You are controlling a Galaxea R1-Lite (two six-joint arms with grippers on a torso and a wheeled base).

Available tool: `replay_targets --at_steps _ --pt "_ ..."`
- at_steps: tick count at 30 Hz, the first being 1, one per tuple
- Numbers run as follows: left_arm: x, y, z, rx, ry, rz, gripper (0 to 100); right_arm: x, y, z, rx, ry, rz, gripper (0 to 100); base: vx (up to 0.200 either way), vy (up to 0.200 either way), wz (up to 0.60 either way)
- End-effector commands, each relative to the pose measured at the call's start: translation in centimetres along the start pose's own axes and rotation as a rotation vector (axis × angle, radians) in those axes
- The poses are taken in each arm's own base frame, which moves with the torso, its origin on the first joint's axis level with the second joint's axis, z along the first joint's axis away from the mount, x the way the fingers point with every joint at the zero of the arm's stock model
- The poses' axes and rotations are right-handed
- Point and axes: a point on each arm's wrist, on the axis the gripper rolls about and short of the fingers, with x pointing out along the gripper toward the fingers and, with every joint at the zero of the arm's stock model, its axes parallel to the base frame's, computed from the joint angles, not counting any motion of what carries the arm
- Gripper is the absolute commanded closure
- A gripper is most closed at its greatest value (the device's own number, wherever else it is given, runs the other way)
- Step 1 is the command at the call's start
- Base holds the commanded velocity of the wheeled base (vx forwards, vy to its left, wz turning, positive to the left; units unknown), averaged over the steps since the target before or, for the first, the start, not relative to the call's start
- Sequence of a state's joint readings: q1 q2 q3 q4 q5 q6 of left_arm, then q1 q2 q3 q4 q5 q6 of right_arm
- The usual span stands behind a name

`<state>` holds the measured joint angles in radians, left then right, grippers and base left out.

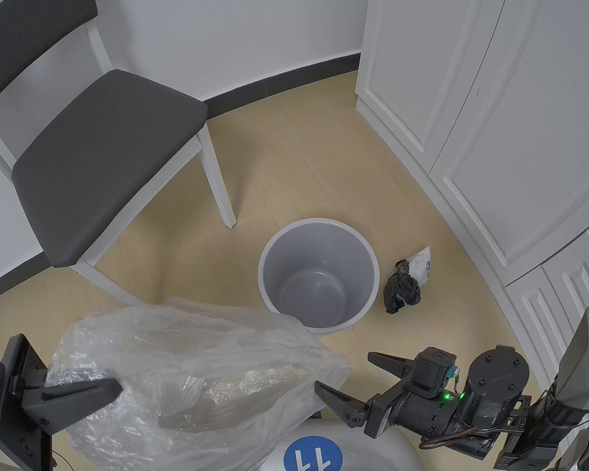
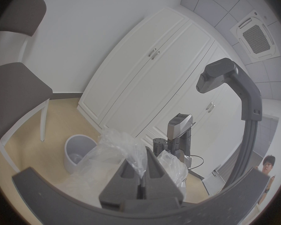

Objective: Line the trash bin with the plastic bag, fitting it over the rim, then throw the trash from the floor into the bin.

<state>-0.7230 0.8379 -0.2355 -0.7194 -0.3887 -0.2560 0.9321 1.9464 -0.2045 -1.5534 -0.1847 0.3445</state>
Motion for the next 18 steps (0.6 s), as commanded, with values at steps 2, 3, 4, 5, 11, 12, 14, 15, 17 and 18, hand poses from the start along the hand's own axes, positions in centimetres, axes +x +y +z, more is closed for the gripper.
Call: replay_targets --at_steps 2,3,4,5,11,12,14,15,17,18 --pt "-0.3 -0.2 0.0 0.006 -0.011 -0.024 100 0.5 -0.5 -0.2 0.013 -0.001 -0.013 0 0.000 0.000 0.00" --pt "-0.5 -0.3 0.1 0.005 -0.010 -0.046 100 1.0 -1.6 -0.3 0.030 0.007 -0.043 0 0.000 0.000 0.00" --pt "-0.5 -0.3 0.1 0.005 -0.010 -0.046 100 1.0 -1.6 -0.3 0.030 0.007 -0.043 0 0.000 0.000 0.00" --pt "-0.5 -0.3 0.1 0.005 -0.010 -0.046 100 1.0 -1.6 -0.3 0.030 0.007 -0.043 0 0.000 0.000 0.00" --pt "-0.7 -0.7 -0.2 -0.012 -0.007 -0.090 100 3.7 -5.8 0.1 0.107 -0.016 -0.136 0 0.000 0.000 0.00" --pt "-0.8 -0.7 -0.1 -0.012 -0.009 -0.093 100 3.9 -6.0 0.1 0.109 -0.019 -0.140 0 0.000 0.000 0.00" --pt "-0.9 -0.8 -0.1 -0.011 -0.013 -0.105 100 4.1 -6.1 -0.1 0.118 -0.016 -0.144 0 0.000 0.000 0.00" --pt "-0.9 -0.9 -0.1 -0.010 -0.013 -0.109 100 4.1 -6.1 -0.1 0.119 -0.017 -0.144 0 0.000 0.000 0.00" --pt "-1.0 -1.0 -0.1 -0.010 -0.016 -0.117 100 4.3 -6.2 -0.2 0.122 -0.012 -0.146 0 0.000 0.000 0.00" --pt "-1.1 -1.1 -0.1 -0.008 -0.020 -0.131 100 4.6 -6.3 -0.3 0.124 -0.015 -0.148 0 0.000 0.000 0.00"
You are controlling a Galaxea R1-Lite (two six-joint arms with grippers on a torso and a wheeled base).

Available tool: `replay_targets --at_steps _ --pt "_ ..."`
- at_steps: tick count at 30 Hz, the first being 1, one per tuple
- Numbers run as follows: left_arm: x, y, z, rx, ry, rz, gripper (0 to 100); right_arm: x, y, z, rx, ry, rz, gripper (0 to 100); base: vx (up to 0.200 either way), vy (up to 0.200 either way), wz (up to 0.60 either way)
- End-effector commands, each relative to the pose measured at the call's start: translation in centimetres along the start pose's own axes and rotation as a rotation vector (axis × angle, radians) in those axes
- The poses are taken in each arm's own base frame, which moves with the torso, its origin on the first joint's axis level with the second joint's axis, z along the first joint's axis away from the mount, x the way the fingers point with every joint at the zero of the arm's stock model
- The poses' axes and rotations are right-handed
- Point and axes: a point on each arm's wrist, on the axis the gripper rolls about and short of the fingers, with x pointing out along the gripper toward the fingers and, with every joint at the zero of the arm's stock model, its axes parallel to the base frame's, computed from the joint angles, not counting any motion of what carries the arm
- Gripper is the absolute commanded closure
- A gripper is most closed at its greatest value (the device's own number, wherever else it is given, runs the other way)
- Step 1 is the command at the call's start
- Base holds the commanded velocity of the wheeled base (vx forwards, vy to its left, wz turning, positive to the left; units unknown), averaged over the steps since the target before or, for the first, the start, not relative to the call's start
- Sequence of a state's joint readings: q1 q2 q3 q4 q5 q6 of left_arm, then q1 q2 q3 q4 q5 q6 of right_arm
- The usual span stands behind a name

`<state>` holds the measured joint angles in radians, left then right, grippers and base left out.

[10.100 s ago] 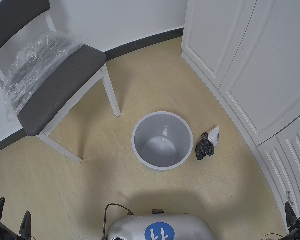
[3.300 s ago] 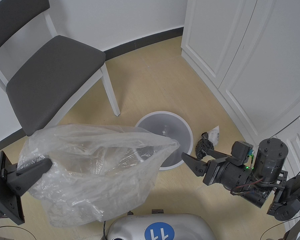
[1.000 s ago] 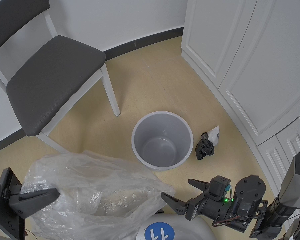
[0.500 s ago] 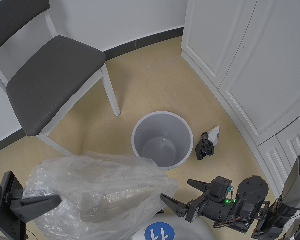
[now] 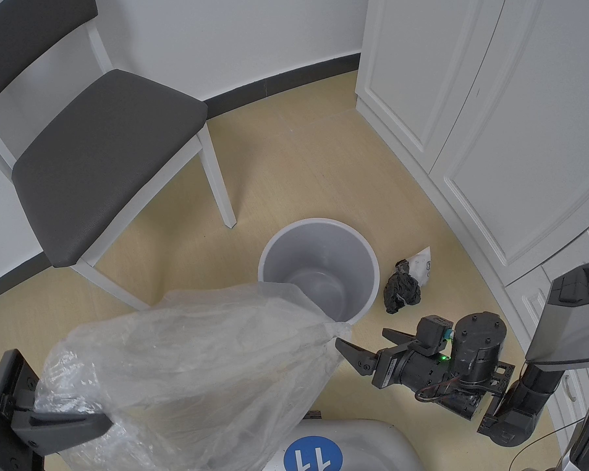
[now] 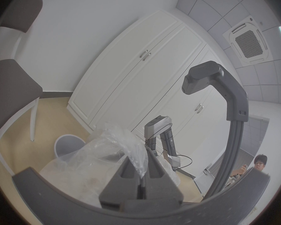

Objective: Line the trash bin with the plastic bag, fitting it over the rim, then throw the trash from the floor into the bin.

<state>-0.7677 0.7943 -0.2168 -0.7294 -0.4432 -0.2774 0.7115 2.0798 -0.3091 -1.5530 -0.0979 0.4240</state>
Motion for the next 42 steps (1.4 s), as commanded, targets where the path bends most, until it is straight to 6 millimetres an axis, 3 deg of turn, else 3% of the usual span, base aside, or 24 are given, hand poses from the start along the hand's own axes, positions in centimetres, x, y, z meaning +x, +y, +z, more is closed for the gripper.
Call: replay_targets --at_steps 1,8,20,30,42 --pt "-0.3 -0.4 0.1 0.004 -0.013 -0.032 100 1.1 -0.5 -0.5 0.005 -0.002 -0.014 0 0.000 0.000 0.00" --pt "-0.4 -0.5 0.1 0.004 -0.015 -0.045 100 1.1 -0.4 0.0 0.012 -0.024 -0.010 0 0.000 0.000 0.00" --pt "-0.4 -0.5 -0.1 -0.001 -0.005 -0.043 100 -0.9 1.2 2.9 0.013 -0.129 0.048 0 0.000 0.000 0.00" --pt "-0.5 -0.9 0.5 -0.032 -0.032 -0.076 100 -0.4 0.9 1.1 0.010 -0.052 0.042 0 0.000 0.000 0.00" --pt "-0.5 -1.3 1.7 -0.117 -0.118 -0.119 100 -0.6 0.8 0.5 0.055 0.008 0.097 0 0.000 0.000 0.00"
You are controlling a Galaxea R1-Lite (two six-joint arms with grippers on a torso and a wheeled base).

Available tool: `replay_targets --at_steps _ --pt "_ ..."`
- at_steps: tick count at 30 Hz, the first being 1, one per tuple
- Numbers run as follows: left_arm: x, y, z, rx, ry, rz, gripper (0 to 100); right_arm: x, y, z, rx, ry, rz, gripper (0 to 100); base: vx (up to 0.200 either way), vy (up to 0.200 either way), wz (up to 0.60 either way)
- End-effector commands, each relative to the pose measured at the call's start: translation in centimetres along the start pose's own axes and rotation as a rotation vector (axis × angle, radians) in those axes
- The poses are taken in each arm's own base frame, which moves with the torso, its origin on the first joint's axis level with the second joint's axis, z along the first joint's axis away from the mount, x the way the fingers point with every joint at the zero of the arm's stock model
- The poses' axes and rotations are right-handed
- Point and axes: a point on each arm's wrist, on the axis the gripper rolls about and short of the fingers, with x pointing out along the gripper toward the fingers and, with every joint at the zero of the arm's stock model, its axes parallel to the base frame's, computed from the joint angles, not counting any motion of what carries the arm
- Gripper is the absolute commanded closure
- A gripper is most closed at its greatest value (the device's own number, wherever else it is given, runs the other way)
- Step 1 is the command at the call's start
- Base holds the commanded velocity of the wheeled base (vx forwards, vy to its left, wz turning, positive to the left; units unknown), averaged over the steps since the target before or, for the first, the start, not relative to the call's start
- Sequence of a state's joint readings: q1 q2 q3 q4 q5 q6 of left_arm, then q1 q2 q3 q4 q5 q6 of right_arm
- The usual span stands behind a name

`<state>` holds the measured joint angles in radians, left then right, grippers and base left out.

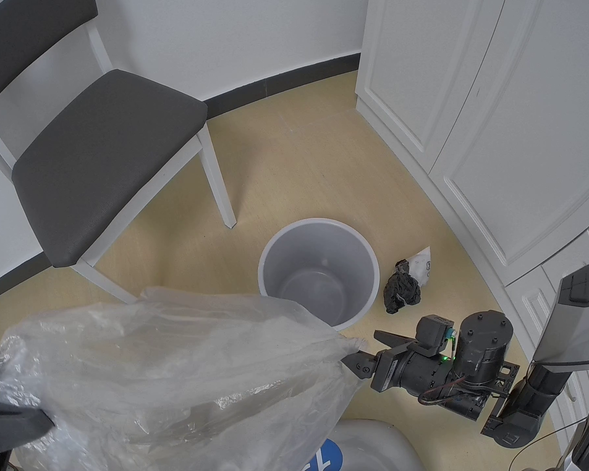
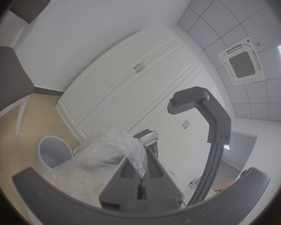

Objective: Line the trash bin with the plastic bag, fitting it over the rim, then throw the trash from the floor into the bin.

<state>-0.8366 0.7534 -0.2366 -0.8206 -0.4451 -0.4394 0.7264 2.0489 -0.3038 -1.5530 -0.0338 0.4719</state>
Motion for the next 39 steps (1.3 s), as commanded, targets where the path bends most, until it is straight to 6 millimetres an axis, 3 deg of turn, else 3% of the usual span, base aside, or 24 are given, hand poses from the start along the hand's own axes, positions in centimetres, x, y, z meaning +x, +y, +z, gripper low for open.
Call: replay_targets --at_steps 1,10,11,18,27,39 --pt "0.0 -0.1 0.2 -0.012 -0.013 -0.007 100 -0.3 0.0 -0.1 0.012 0.008 0.023 0 0.000 0.000 0.00" --pt "0.0 -0.1 0.1 -0.014 -0.013 -0.009 100 -0.3 0.0 -0.1 0.014 0.009 0.025 0 0.000 0.000 0.00" --pt "0.0 -0.1 0.1 -0.014 -0.013 -0.009 100 -0.3 0.0 -0.1 0.014 0.011 0.025 100 0.000 0.000 0.00" --pt "0.1 0.2 -0.3 -0.026 0.011 0.003 100 -0.4 0.4 0.6 0.027 -0.022 0.038 100 0.000 0.000 0.00" --pt "1.1 1.4 -1.4 -0.062 0.097 0.060 100 -2.2 1.4 4.5 0.039 -0.181 0.078 100 0.000 0.000 0.00" --pt "1.2 3.3 -2.8 -0.023 0.330 0.244 100 -4.0 0.9 8.1 -0.045 -0.331 0.049 100 0.000 0.000 0.00"
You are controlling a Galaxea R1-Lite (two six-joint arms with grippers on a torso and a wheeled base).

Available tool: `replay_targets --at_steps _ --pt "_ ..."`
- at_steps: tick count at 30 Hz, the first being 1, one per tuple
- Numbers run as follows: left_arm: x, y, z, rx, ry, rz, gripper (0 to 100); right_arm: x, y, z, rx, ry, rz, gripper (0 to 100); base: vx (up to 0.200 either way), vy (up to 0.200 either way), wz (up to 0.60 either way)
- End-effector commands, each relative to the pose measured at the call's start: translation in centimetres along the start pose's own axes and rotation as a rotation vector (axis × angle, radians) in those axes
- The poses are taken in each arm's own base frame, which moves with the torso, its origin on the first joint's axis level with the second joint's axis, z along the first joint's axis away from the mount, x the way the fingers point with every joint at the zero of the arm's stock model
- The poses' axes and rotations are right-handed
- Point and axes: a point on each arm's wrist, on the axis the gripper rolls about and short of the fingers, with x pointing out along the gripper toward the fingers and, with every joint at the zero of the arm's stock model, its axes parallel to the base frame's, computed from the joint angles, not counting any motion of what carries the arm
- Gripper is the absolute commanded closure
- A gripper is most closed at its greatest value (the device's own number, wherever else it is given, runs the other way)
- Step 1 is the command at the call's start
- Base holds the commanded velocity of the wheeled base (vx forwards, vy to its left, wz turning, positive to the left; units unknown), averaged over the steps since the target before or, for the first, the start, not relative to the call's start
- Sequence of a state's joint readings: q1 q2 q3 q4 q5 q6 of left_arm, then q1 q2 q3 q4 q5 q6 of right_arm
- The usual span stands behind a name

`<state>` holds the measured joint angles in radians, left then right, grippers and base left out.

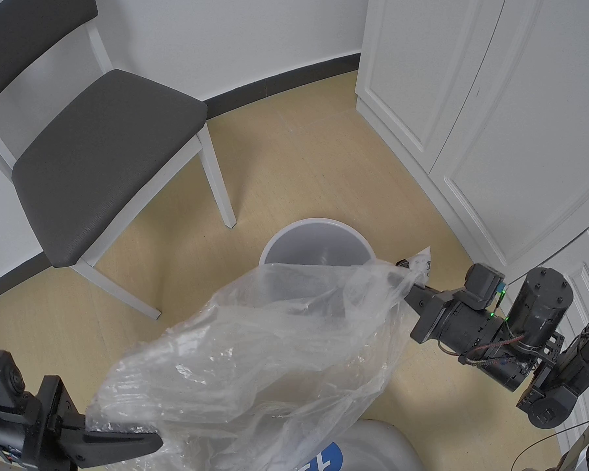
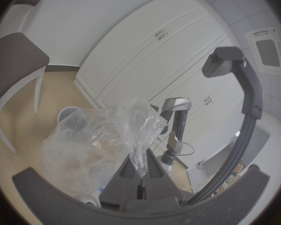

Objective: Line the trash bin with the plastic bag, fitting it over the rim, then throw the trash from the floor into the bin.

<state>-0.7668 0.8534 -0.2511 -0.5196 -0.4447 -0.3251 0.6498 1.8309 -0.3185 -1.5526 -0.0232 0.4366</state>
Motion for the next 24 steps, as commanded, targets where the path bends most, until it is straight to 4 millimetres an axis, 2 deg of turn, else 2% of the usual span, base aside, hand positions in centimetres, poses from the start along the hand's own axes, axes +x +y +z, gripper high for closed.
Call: replay_targets --at_steps 1,9,10,11,13,15,24 --pt "0.4 0.7 0.4 0.025 0.051 0.075 100 -0.6 0.1 2.4 -0.033 -0.103 0.007 100 0.000 0.000 0.00" --pt "1.3 3.0 0.3 0.045 0.196 0.291 100 -1.4 0.5 3.7 -0.083 -0.154 0.017 100 0.000 0.000 0.00" --pt "1.8 3.8 0.2 0.063 0.233 0.391 100 -1.7 0.7 4.0 -0.105 -0.169 0.020 100 0.000 0.000 0.00" --pt "1.9 3.9 0.2 0.065 0.237 0.399 100 -1.7 0.7 4.1 -0.106 -0.170 0.020 100 0.000 0.000 0.00" --pt "2.7 5.1 -0.2 0.119 0.287 0.575 100 -2.0 0.9 4.2 -0.137 -0.176 0.020 100 0.000 0.000 0.00" --pt "3.0 5.6 -0.4 0.161 0.316 0.669 100 -2.0 0.9 4.1 -0.164 -0.179 0.003 100 0.000 0.000 0.00" --pt "2.6 5.4 -0.3 0.215 0.313 0.713 100 -2.0 1.3 4.1 -0.241 -0.181 -0.068 100 0.000 0.000 0.00"
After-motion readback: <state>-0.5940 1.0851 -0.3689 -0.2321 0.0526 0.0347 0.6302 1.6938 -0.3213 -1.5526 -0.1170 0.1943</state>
